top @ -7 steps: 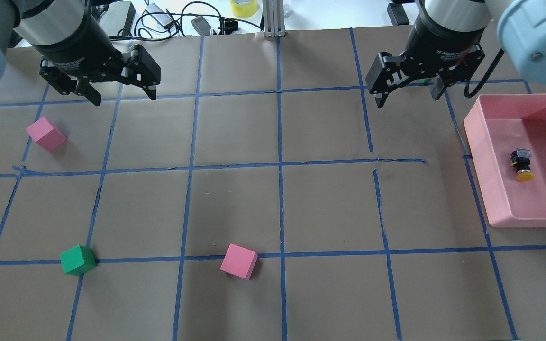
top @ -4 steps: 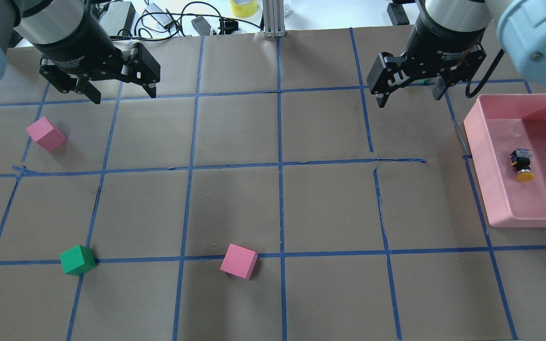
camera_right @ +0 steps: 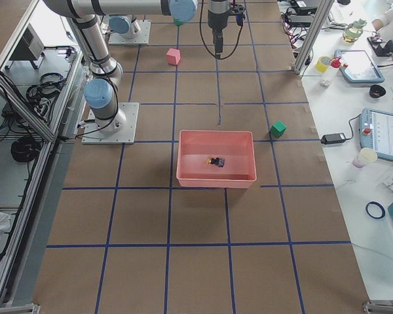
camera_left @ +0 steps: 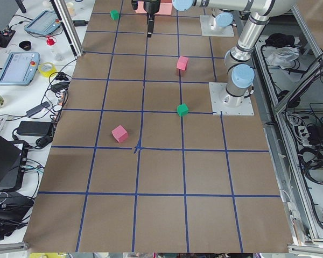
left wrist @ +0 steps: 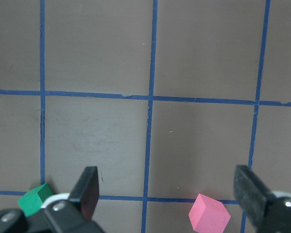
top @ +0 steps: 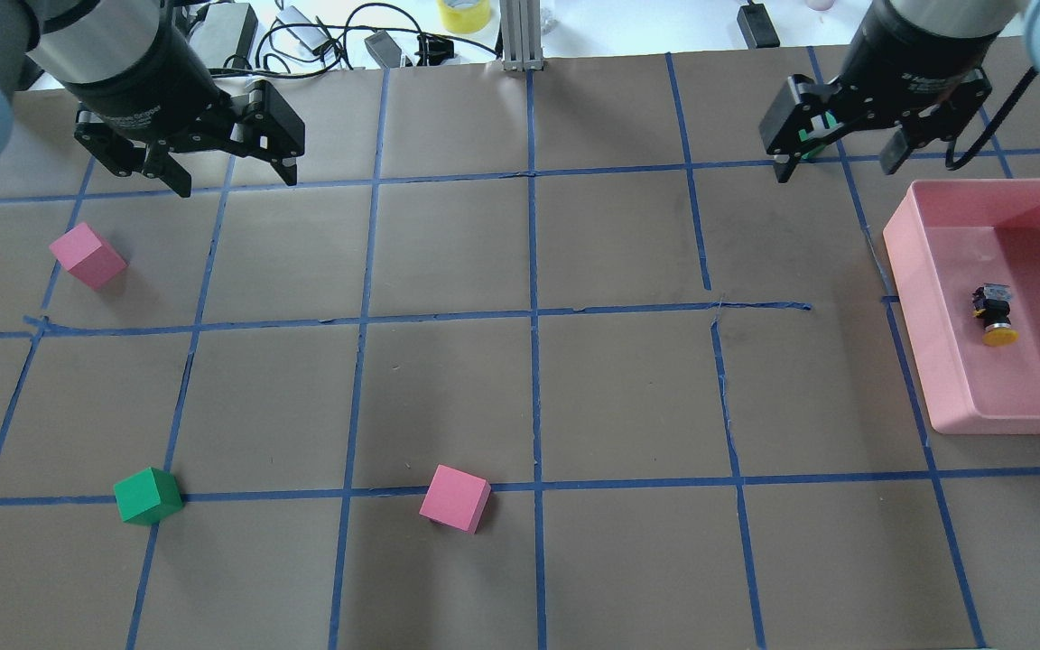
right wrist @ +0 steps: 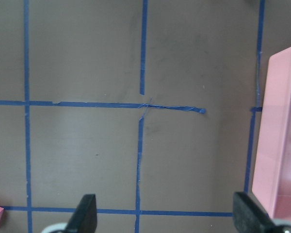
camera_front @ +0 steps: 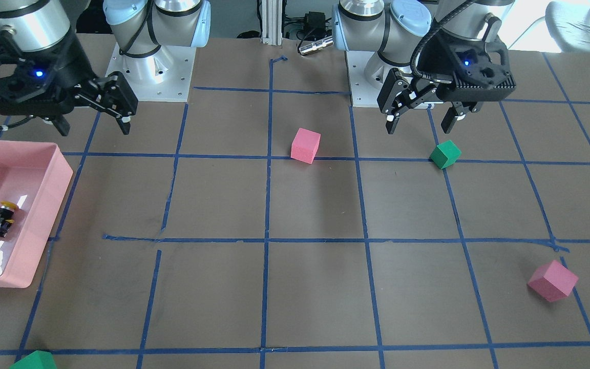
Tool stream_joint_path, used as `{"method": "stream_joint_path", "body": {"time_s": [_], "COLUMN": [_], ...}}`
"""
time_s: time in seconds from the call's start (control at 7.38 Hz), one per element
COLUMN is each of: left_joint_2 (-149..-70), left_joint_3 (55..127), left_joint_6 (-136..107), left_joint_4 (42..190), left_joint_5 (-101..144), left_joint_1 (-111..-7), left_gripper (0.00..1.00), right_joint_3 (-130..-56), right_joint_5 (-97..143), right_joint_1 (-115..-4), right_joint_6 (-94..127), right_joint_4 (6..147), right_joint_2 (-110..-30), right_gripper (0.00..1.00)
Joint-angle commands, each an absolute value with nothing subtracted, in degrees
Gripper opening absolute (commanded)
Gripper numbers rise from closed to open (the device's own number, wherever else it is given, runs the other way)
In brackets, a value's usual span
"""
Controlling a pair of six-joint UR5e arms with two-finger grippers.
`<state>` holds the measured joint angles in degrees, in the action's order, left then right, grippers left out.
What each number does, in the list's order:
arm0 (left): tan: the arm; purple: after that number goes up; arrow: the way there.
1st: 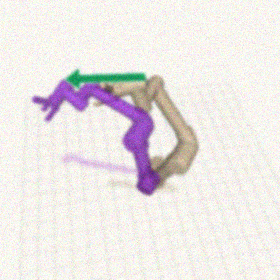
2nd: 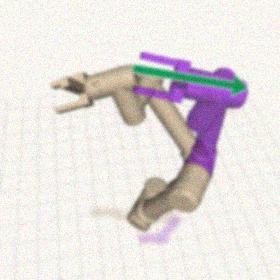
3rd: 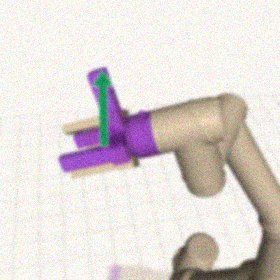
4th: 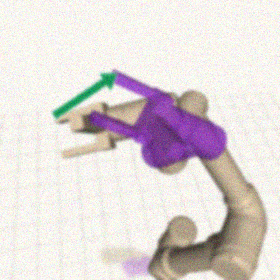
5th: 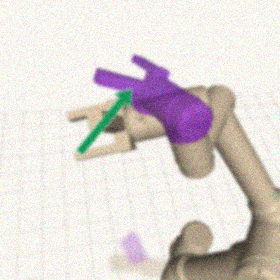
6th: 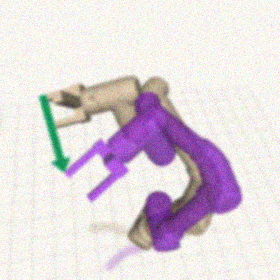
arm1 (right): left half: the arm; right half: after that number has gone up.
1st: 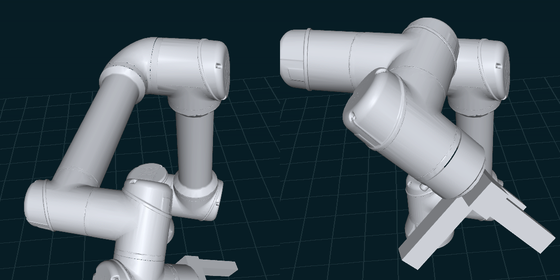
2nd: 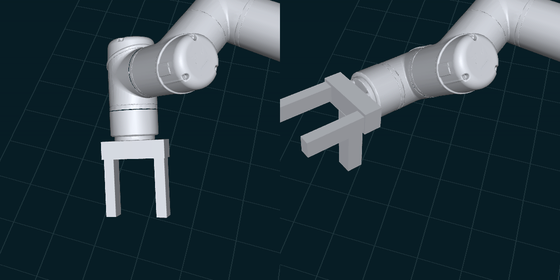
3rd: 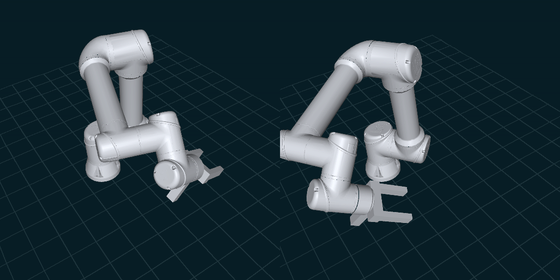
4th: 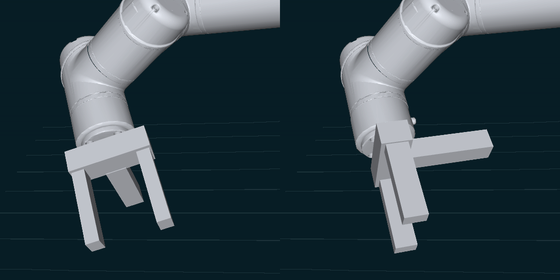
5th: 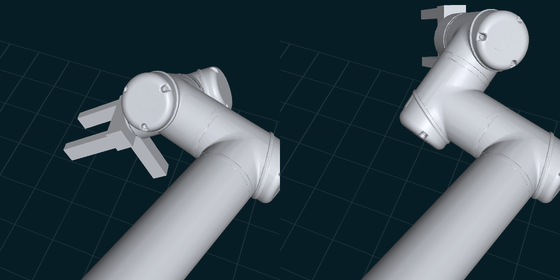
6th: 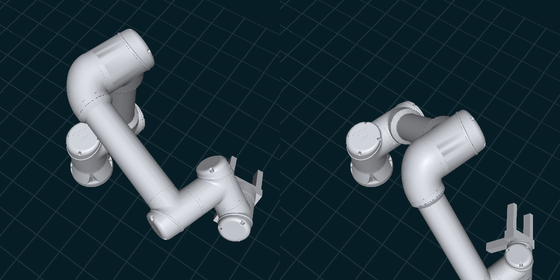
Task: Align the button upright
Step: 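Move the right gripper over the pink bin toward the yellow-capped button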
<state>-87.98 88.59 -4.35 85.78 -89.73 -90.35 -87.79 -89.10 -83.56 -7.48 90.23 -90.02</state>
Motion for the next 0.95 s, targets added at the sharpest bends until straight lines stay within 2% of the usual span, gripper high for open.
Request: {"method": "stream_joint_path", "body": {"time_s": [0.0, 0.41, 0.81], "left_joint_2": [-88.0, -88.0, -88.0], "left_joint_3": [88.6, 88.6, 88.6], "left_joint_6": [-4.3, -4.4, -4.5], "left_joint_4": [85.8, 85.8, 85.8], "left_joint_5": [-89.7, -89.7, -89.7], "left_joint_1": [-90.4, -90.4, -90.4], "left_gripper": [1.00, 1.00, 1.00], "right_joint_3": [-88.1, -89.7, -98.4], "right_joint_5": [-89.4, -89.3, -89.1], "right_joint_1": [-74.2, -64.2, -57.7], "right_joint_6": [-14.8, -25.4, -29.3], "right_joint_4": [91.0, 99.2, 112.8], "right_joint_2": [-87.9, -80.8, -78.1], "right_gripper": [1.00, 0.99, 0.98]}}
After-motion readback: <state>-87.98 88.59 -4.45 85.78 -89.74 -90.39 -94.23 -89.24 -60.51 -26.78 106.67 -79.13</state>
